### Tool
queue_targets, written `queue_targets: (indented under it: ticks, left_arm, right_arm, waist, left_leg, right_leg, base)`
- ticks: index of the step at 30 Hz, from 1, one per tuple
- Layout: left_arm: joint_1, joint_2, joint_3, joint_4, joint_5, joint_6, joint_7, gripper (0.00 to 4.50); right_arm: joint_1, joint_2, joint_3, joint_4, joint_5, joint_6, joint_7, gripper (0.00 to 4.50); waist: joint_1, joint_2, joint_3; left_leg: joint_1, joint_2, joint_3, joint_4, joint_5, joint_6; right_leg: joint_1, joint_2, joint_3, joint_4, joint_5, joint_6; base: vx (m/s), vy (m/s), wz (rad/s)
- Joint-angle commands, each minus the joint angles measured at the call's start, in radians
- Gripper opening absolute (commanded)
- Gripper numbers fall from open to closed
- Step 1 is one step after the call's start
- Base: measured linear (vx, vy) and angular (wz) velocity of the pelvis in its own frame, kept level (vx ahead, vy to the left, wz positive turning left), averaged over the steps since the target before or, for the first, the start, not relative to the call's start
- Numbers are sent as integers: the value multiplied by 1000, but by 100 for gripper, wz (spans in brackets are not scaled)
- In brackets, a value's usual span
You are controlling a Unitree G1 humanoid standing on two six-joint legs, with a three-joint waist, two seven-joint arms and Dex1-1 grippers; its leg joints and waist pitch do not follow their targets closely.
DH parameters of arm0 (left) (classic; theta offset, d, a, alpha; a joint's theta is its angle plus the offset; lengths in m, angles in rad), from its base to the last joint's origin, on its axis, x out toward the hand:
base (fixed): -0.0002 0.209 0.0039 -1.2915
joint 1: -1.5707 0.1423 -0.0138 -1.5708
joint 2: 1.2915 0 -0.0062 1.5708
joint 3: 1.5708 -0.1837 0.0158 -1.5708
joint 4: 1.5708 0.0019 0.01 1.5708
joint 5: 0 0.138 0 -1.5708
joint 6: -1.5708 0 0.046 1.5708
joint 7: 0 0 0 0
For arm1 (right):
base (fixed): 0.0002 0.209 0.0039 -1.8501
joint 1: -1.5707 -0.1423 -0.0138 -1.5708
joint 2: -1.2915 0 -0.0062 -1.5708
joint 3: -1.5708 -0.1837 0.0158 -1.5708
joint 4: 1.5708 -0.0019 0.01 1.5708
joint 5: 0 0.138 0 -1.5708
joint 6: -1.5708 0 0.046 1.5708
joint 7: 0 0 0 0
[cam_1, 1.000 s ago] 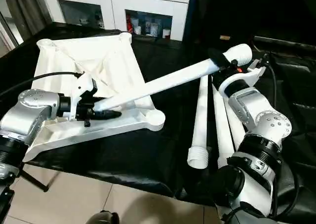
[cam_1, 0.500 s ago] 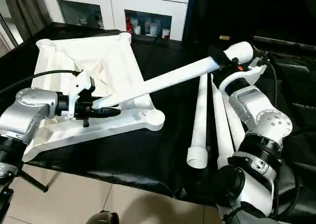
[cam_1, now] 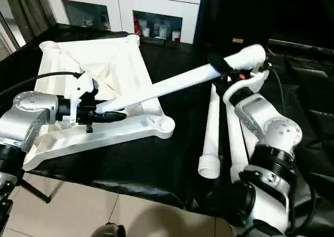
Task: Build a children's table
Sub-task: Insert table leg to table base
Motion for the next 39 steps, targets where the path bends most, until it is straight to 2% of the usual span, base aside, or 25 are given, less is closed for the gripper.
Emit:
queue_targets:
  ticks: [1,4,9,11,12,13,14,15,16,18,19,21,22,24,26,27,28,29,30,31,32,35,36,38,39]
  left_arm:
    - [-36,12,38,12,-22,-12,13,133]
    - [-48,17,47,28,-23,-16,19,133]
    - [-67,22,72,57,-31,-17,30,133]
    - [-72,28,73,68,-26,-23,29,133]
    - [-73,31,73,72,-23,-26,28,133]
    - [-73,33,73,74,-22,-27,27,133]
    - [-73,33,73,74,-22,-27,27,133]
    - [-73,35,71,74,-20,-26,24,133]
    - [-74,37,69,76,-20,-26,22,133]
    - [-76,37,68,80,-17,-27,20,133]
    - [-74,36,68,79,-15,-24,19,133]
    - [-71,35,66,80,-13,-26,20,133]
    - [-69,36,64,80,-11,-25,21,133]
    - [-68,36,61,84,-9,-27,25,133]
    - [-66,39,58,85,-8,-26,24,133]
    - [-66,40,56,85,-6,-26,23,133]
    - [-63,43,53,83,-4,-25,21,133]
    - [-63,43,53,83,-4,-25,21,133]
    - [-59,47,51,79,-5,-21,17,133]
    - [-57,49,50,77,-5,-18,13,133]
    - [-56,49,50,76,-5,-17,13,133]
    - [-49,54,45,64,-7,-9,-1,133]
    - [-49,54,45,64,-7,-9,-1,133]
    - [-46,64,35,49,-4,-8,-16,133]
    - [-46,64,35,49,-4,-8,-16,133]
  right_arm:
    - [25,-16,11,-39,17,25,8,369]
    - [50,-22,22,-63,23,45,12,380]
    - [93,-31,17,-91,33,62,3,433]
    - [130,-53,69,-156,18,78,54,441]
    - [155,-71,119,-205,-11,74,100,449]
    - [182,-102,198,-260,-77,35,149,450]
    - [182,-102,198,-260,-77,35,149,450]
    - [216,-157,321,-326,-182,-41,222,450]
    - [248,-216,445,-387,-297,-144,299,450]
    - [270,-309,622,-425,-497,-332,376,450]
    - [269,-356,701,-418,-614,-456,407,450]
    - [259,-407,782,-395,-747,-601,436,450]
    - [250,-426,808,-381,-799,-672,453,450]
    - [236,-445,826,-368,-852,-758,472,450]
    - [219,-470,851,-352,-916,-843,468,450]
    - [209,-488,872,-338,-960,-891,456,450]
    - [188,-530,928,-292,-1058,-995,431,450]
    - [188,-530,928,-292,-1058,-995,431,450]
    - [167,-555,968,-240,-1139,-1056,378,450]
    - [153,-567,991,-199,-1190,-1101,348,450]
    - [151,-568,993,-194,-1196,-1106,345,450]
    - [123,-580,1028,-112,-1297,-1185,301,450]
    - [123,-580,1028,-112,-1297,-1185,301,450]
    - [92,-582,1052,-39,-1373,-1246,261,450]
    - [92,-582,1052,-39,-1373,-1246,261,450]
  waist:
    - [0,-5,-89]
    - [3,-5,-90]
    - [1,-4,-89]
    - [3,-7,-88]
    - [4,-5,-89]
    - [4,-5,-88]
    - [6,-6,-87]
    - [6,-6,-88]
    - [9,-7,-85]
    - [10,-7,-82]
    - [6,-11,-79]
    - [0,-10,-76]
    - [-3,-14,-75]
    - [-6,-18,-75]
    - [-6,-16,-76]
    - [-7,-17,-76]
    - [-7,-18,-76]
    - [-7,-18,-75]
    - [-8,-16,-74]
    - [-9,-21,-76]
    - [-10,-20,-75]
    - [-13,-23,-75]
    - [-14,-24,-74]
    - [-14,-25,-77]
    - [-15,-25,-76]
  left_leg:
    - [30,14,-7,-43,-55,-21]
    - [32,14,-7,-42,-55,-16]
    - [32,15,-8,-43,-69,-24]
    - [32,15,-8,-43,-70,-24]
    - [32,17,-9,-42,-60,-21]
    - [31,16,-9,-43,-61,-21]
    - [30,17,-10,-42,-58,-25]
    - [29,16,-11,-42,-62,-28]
    - [28,19,-12,-42,-82,-43]
    - [30,21,-14,-45,-114,-61]
    - [31,21,-14,-45,-130,-67]
    - [33,21,-12,-44,-154,-65]
    - [32,21,-12,-43,-154,-54]
    - [33,20,-11,-42,-149,-27]
    - [33,23,-12,-39,-140,-11]
    - [35,23,-12,-38,-134,-7]
    - [35,23,-11,-37,-131,-4]
    - [35,23,-11,-36,-131,-5]
    - [36,22,-10,-37,-132,-4]
    - [35,20,-9,-36,-130,-3]
    - [35,20,-10,-36,-132,-4]
    - [36,20,-10,-35,-146,-1]
    - [36,19,-9,-34,-145,5]
    - [35,20,-11,-32,-134,14]
    - [35,19,-10,-32,-131,15]
  right_leg:
    - [46,-69,32,-55,124,-176]
    - [46,-69,32,-56,127,-171]
    - [44,-71,31,-57,103,-182]
    - [46,-70,32,-58,101,-178]
    - [46,-70,31,-56,118,-170]
    - [47,-70,32,-58,121,-161]
    - [48,-69,31,-58,120,-153]
    - [48,-71,31,-57,120,-147]
    - [48,-72,31,-62,91,-123]
    - [47,-78,35,-68,42,-94]
    - [46,-78,35,-71,1,-98]
    - [40,-79,39,-75,-44,-115]
    - [42,-76,39,-73,-45,-130]
    - [41,-72,40,-72,-29,-149]
    - [39,-71,39,-67,-4,-169]
    - [38,-70,38,-65,8,-176]
    - [38,-69,38,-64,15,-182]
    - [38,-69,38,-65,15,-183]
    - [37,-71,40,-66,11,-183]
    - [40,-69,40,-65,17,-187]
    - [39,-69,39,-65,16,-188]
    - [41,-67,41,-65,30,-194]
    - [42,-65,40,-64,43,-198]
    - [44,-66,40,-59,69,-201]
    - [42,-65,40,-60,72,-203]
  base:
    - [0,0,0]
    - [0,0,0]
    - [0,0,0]
    - [0,0,0]
    - [0,0,0]
    - [0,0,0]
    - [0,0,0]
    - [0,0,0]
    - [0,0,0]
    - [0,0,0]
    - [0,0,0]
    - [0,0,0]
    - [0,0,0]
    - [0,0,0]
    - [0,0,0]
    - [0,0,0]
    - [0,0,0]
    - [0,0,0]
    - [0,0,0]
    - [0,0,0]
    - [0,0,0]
    - [0,0,0]
    - [0,0,0]
    - [0,0,0]
    - [0,0,0]
